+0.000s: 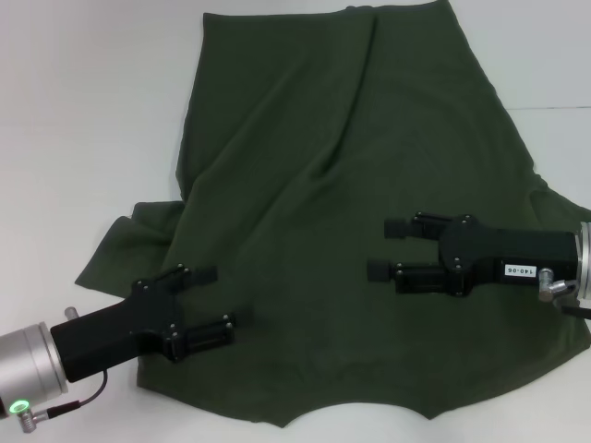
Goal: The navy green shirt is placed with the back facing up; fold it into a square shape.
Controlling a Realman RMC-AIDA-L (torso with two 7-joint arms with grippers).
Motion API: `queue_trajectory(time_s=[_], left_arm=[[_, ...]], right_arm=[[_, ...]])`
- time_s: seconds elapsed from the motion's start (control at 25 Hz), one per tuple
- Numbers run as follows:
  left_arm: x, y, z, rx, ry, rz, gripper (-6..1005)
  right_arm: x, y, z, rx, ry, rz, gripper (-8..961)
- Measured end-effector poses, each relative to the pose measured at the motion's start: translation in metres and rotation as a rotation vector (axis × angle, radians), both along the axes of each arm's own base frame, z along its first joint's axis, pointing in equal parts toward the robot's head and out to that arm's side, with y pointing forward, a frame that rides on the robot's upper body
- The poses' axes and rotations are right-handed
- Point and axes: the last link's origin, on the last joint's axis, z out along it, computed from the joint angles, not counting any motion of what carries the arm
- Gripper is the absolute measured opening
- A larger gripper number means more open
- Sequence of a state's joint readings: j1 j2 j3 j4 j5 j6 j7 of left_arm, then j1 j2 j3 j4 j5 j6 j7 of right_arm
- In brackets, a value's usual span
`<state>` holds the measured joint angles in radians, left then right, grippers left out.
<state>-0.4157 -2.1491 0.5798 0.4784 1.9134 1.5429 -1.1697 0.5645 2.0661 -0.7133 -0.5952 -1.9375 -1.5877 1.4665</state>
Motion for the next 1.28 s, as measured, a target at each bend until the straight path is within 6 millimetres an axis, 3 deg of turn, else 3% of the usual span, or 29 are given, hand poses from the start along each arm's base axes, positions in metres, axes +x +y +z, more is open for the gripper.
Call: queue_trajectory(time_s=[0.6, 1.28], left_arm=[[-0.003, 0.005, 0.006, 0.056, -0.023, 0.047, 903], [-0.043, 0.042, 0.022, 0.186, 0.018, 0.441, 904]], right_arm=[[0.0, 0.001, -0.001, 0.007, 0.001, -0.006, 912], [-0.004, 0.0, -0.008, 0.003, 0.029, -0.012, 912]])
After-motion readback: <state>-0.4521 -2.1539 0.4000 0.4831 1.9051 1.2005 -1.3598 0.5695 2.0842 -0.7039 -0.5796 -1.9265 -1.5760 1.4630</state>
